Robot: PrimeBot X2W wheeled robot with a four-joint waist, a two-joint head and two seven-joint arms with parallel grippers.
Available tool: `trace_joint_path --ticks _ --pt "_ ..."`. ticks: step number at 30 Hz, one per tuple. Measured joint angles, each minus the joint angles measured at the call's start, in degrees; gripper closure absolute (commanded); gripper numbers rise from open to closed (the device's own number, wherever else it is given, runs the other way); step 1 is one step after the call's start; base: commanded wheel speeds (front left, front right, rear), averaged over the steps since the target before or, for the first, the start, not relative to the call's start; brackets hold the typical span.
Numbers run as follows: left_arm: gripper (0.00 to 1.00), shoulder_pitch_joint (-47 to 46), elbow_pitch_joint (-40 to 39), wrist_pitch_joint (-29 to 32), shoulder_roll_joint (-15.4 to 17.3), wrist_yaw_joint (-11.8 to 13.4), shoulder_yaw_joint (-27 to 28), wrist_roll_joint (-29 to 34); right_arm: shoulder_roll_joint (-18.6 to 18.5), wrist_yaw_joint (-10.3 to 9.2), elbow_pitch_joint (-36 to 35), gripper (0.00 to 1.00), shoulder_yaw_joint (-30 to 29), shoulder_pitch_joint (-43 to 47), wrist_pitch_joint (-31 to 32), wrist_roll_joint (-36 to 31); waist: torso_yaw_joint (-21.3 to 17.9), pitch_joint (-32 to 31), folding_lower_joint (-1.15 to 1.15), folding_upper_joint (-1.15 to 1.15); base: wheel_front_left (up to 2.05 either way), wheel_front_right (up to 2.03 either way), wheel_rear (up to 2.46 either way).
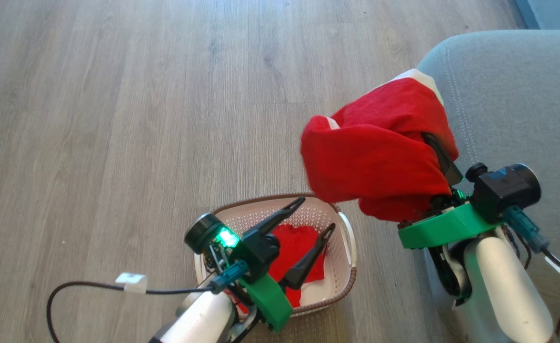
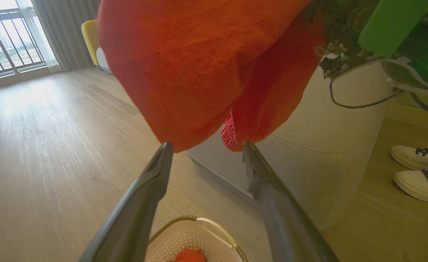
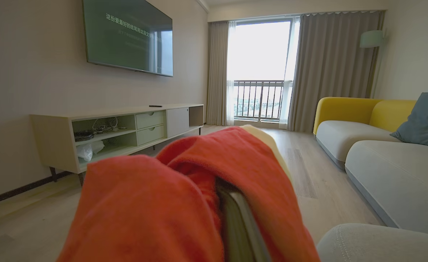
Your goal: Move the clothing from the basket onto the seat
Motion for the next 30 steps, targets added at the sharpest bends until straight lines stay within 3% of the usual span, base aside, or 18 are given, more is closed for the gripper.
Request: trace_joint_path --ticks 11,23,30 --pt "0.0 3.3 0.65 0.0 0.22 -0.01 3.3 1.01 0.11 0.0 -1.32 1.0 -4.82 3.36 0.0 -1.13 -0.4 -0.9 0.0 0.0 0.0 0.0 0.0" --pt "0.0 7.16 -0.31 0.0 0.52 -0.01 2.96 0.82 0.52 0.0 1.4 1.0 -13.25 9.62 0.0 -0.91 -1.58 -1.98 0.0 0.0 0.0 0.0 0.0" --pt "0.0 8.39 0.32 0.0 1.62 -0.01 1.32 0.25 0.64 0.0 4.3 1.0 -14.35 11.35 0.01 0.3 -2.07 -1.99 0.0 0.0 0.0 0.0 0.0"
